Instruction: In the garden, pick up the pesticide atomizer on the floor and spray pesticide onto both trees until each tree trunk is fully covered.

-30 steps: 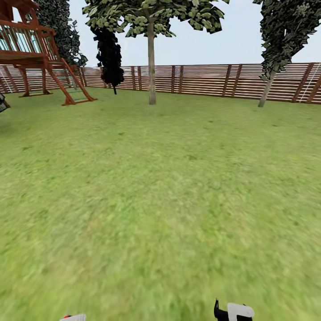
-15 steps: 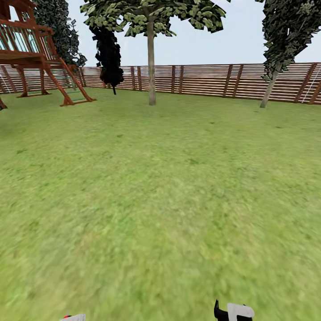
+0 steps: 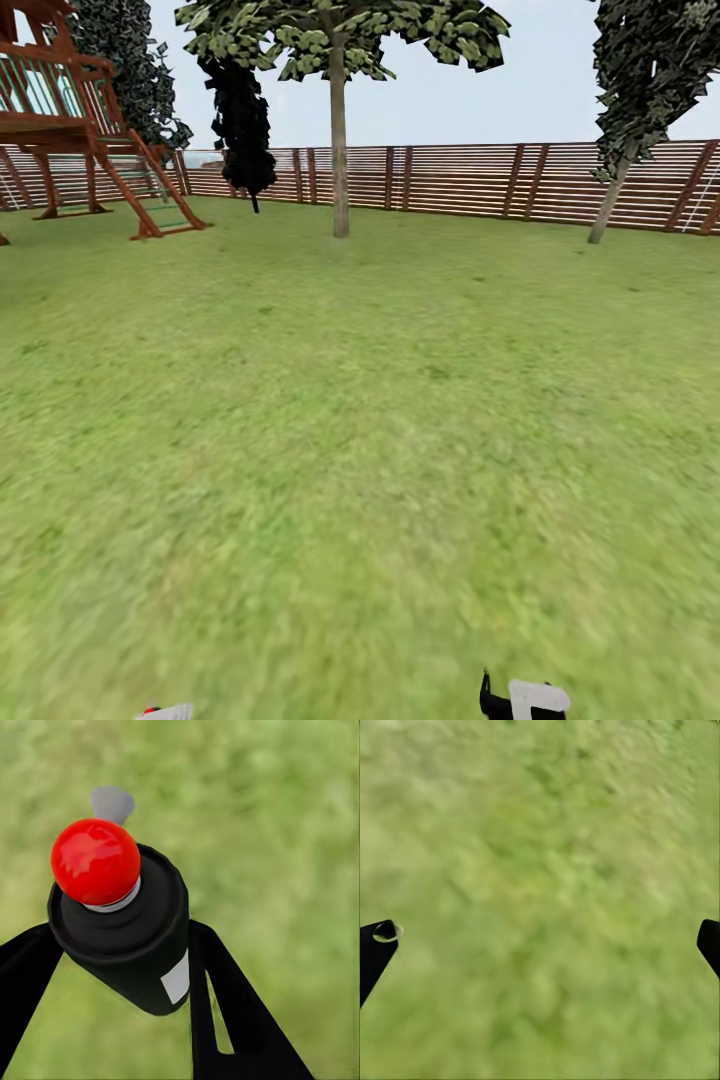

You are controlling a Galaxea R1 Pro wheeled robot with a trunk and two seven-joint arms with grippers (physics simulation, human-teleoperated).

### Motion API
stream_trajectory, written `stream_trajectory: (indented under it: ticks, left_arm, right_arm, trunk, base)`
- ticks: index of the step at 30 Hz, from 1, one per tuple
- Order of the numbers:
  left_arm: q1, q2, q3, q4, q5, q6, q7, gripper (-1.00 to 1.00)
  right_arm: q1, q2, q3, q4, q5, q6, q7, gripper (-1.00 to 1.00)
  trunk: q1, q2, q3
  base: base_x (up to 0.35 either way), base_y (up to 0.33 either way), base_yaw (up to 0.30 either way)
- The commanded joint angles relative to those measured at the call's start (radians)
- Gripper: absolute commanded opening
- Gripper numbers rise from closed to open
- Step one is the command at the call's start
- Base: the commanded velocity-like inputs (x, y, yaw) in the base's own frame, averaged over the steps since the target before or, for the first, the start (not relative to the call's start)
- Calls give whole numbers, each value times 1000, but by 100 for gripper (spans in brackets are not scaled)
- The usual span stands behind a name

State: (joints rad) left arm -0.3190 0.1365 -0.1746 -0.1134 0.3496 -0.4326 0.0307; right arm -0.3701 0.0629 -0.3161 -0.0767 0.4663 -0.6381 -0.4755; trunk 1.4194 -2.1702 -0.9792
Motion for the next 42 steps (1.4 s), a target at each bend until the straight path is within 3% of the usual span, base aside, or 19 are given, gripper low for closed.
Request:
stream_trajectory:
  ticks: [1, 42]
  left_arm:
    - [0, 0, 0, 0, 0, 0, 0, -100]
    - [0, 0, 0, 0, 0, 1, 0, -100]
  right_arm:
    - [0, 0, 0, 0, 0, 0, 0, 100]
    - [0, 0, 0, 2, 0, 0, 0, 100]
  trunk:
    - [0, 0, 0]
    - [0, 0, 0]
  base:
    - [338, 0, 0]
    - [338, 0, 0]
